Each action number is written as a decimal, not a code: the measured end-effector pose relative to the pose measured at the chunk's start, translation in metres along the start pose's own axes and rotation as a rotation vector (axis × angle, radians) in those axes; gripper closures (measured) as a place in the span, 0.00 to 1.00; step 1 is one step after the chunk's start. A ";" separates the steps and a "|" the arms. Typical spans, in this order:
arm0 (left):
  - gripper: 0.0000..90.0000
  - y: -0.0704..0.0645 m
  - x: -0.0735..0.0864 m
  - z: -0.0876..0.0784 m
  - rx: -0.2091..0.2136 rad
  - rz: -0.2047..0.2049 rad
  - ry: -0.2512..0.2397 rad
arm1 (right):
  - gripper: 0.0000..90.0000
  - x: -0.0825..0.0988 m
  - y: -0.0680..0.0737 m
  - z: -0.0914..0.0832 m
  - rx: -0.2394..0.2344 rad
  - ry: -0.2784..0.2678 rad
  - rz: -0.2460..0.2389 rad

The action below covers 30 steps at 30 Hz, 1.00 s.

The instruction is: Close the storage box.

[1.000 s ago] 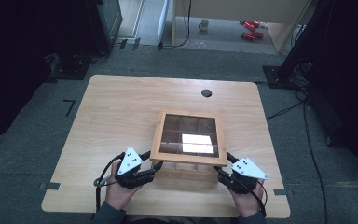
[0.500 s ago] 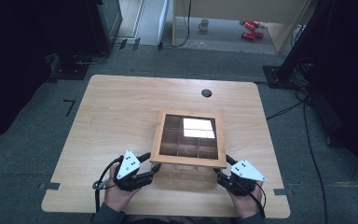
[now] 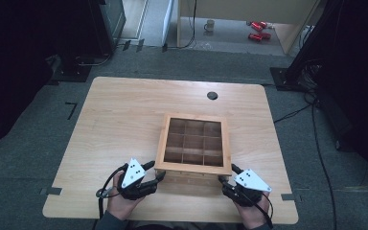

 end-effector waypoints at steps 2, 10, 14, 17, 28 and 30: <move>0.52 -0.001 -0.001 -0.002 0.004 -0.003 -0.011 | 0.49 0.001 0.002 -0.002 -0.006 0.001 -0.001; 0.52 0.005 -0.003 -0.009 -0.010 -0.017 -0.029 | 0.47 0.008 0.005 -0.006 -0.019 0.019 -0.005; 0.52 0.010 -0.003 -0.012 -0.018 -0.020 -0.034 | 0.46 0.013 0.009 -0.009 -0.039 0.021 0.001; 0.52 0.013 -0.004 -0.013 -0.024 -0.026 -0.039 | 0.45 0.003 0.006 -0.020 -0.048 -0.037 0.026; 0.52 0.021 -0.003 -0.014 -0.043 -0.035 -0.039 | 0.45 0.002 -0.019 -0.027 0.021 -0.059 0.074; 0.52 0.022 -0.003 -0.014 -0.047 -0.036 -0.040 | 0.45 0.001 -0.024 -0.028 0.030 -0.063 0.076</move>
Point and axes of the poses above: each handheld gripper's, and its own axes: z roughly forward along the jaws, x roughly out of its underside, y roughly to its left, the point moved 10 cm from there along z, roughly forward along the jaws, and after that the axes turned 9 degrees about -x, right-handed, at the moved point
